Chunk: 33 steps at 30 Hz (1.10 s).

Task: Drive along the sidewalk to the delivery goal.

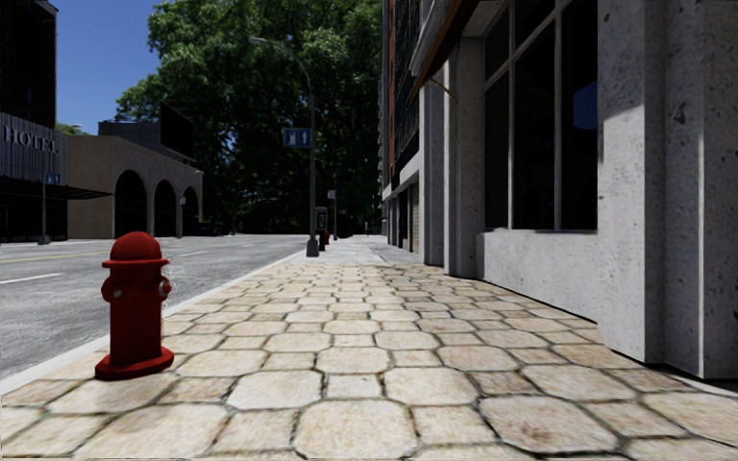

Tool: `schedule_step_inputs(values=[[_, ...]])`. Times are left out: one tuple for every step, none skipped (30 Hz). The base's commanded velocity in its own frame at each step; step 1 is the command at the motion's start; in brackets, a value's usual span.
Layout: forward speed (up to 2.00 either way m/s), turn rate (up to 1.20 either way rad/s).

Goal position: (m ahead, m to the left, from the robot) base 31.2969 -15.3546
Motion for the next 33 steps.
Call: schedule_step_inputs(values=[[2.0,0.0],[2.0,0.0],[2.0,0.0],[2.0,0.0],[2.0,0.0],[2.0,0.0],[2.0,0.0],[2.0,0.0],[2.0,0.0],[2.0,0.0],[2.0,0.0],[2.0,0.0],[2.0,0.0],[2.0,0.0],[2.0,0.0],[2.0,0.0],[2.0,0.0],[2.0,0.0],[2.0,0.0],[2.0,0.0],[2.0,0.0],[2.0,0.0],[2.0,0.0],[2.0,0.0],[2.0,0.0],[2.0,0.0],[2.0,0.0],[2.0,0.0],[2.0,0.0],[2.0,0.0],[2.0,0.0],[2.0,0.0],[2.0,0.0]])
